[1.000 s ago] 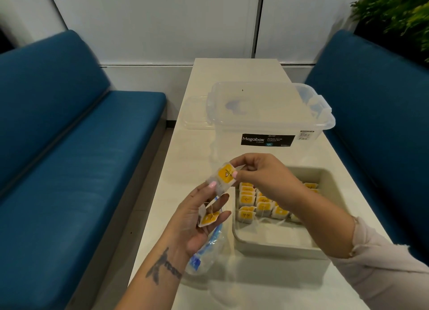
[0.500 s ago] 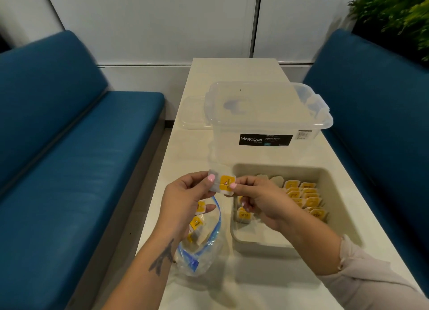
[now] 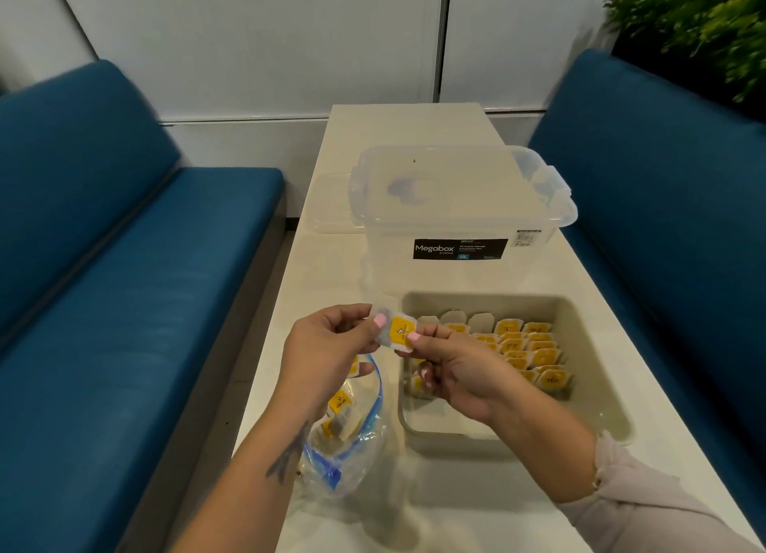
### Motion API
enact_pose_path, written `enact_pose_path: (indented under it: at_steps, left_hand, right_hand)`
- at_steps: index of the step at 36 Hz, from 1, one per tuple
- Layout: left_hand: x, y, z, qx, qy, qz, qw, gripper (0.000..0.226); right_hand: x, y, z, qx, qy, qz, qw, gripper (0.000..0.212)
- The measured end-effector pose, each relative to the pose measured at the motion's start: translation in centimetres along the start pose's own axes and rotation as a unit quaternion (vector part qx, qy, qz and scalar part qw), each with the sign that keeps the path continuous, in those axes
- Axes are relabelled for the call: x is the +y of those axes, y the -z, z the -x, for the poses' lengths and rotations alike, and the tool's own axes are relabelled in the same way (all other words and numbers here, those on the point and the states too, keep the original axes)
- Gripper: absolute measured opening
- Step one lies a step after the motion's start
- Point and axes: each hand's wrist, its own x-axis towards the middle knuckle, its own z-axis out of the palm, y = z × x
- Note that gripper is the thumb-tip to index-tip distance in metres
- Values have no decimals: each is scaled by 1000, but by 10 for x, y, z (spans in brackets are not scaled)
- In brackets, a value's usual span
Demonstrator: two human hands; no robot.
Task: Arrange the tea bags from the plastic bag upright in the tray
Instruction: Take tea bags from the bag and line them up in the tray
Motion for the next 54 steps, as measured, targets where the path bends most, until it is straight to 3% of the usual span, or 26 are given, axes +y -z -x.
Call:
enact_pose_path:
  at_steps: [6,12,15,18,24,34,41,48,51,54]
  left_hand:
    - [-5,-7,1,-23,37,41,998,12]
    - [-10,-10,2,-14,119,129,984,12]
    - [-11,-8,3,-2,150,181,972,15]
    - [-12,-6,4,4,160,201,967,16]
    - [-11,-5,7,6,159,209,965,19]
    - [-10,-2,10,-2,157,215,964,25]
    - [-10,-3,11,-6,153,203,967,25]
    - [-11,-6,10,-24,171,219,960,24]
    - [-12,-7,8,-37,194,261,945,27]
    - [-13,-8,5,-49,216,299,928,30]
  right_hand:
    - [-18,10,10,44,81,114,989,6]
    - [-50,25,22,70,188,293,935,7]
    - [-59,35,24,95,200,416,882,5]
    - [-60,43,25,118,185,571,791,5]
    - [-39,54,13,111,124,735,657,10]
    - [-1,62,-17,111,127,795,583,16]
    - [4,59,-22,128,132,802,568,20]
    - [4,60,-21,126,136,795,578,18]
    - [-3,58,-15,143,155,762,612,22]
    - [-16,48,-1,166,255,667,680,20]
